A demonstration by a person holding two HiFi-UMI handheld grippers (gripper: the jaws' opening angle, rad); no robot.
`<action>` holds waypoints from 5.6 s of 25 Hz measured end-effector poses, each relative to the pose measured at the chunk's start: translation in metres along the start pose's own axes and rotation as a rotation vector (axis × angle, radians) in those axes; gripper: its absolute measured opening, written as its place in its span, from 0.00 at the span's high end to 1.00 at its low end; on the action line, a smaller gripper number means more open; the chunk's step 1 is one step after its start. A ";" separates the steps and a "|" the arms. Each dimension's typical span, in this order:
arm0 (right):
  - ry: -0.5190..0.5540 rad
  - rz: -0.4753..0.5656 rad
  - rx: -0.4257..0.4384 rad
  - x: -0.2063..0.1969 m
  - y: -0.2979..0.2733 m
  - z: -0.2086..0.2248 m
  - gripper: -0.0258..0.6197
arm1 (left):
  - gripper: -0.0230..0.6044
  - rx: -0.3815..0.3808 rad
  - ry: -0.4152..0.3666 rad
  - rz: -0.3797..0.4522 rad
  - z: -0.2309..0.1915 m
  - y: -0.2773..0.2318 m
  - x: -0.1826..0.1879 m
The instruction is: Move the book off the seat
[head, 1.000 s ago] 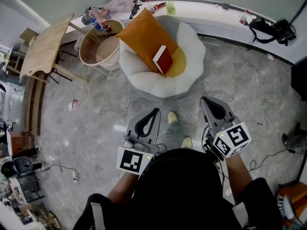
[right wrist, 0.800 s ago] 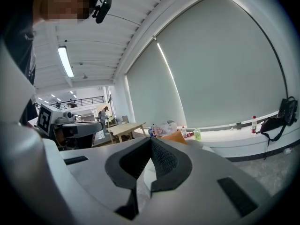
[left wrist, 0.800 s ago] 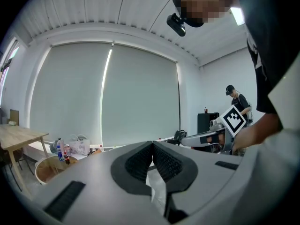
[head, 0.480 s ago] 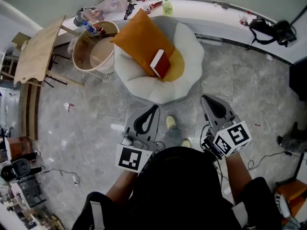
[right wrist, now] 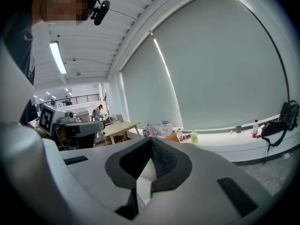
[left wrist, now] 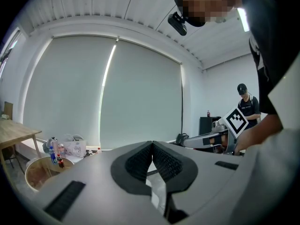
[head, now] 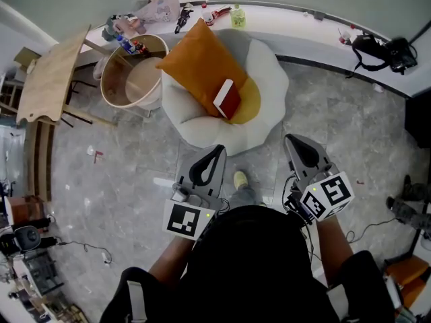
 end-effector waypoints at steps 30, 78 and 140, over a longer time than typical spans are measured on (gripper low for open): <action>0.110 -0.020 -0.006 0.005 -0.048 -0.018 0.95 | 0.94 -0.020 0.033 0.050 -0.057 -0.003 -0.005; 0.021 -0.026 0.013 0.033 -0.153 0.163 0.95 | 0.94 0.017 0.018 -0.055 -0.093 -0.199 -0.032; -0.111 -0.149 0.067 -0.019 -0.274 0.248 0.95 | 0.94 0.122 -0.040 -0.378 -0.227 -0.276 -0.145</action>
Point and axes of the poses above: the fingertips, and each gripper's own axes: y backward along the fingers, z to its right, x out of its top, the point moved 3 cm from there along y, backward along the fingers, and after that the axes turned 14 degrees about z, right-handed, at the moved point
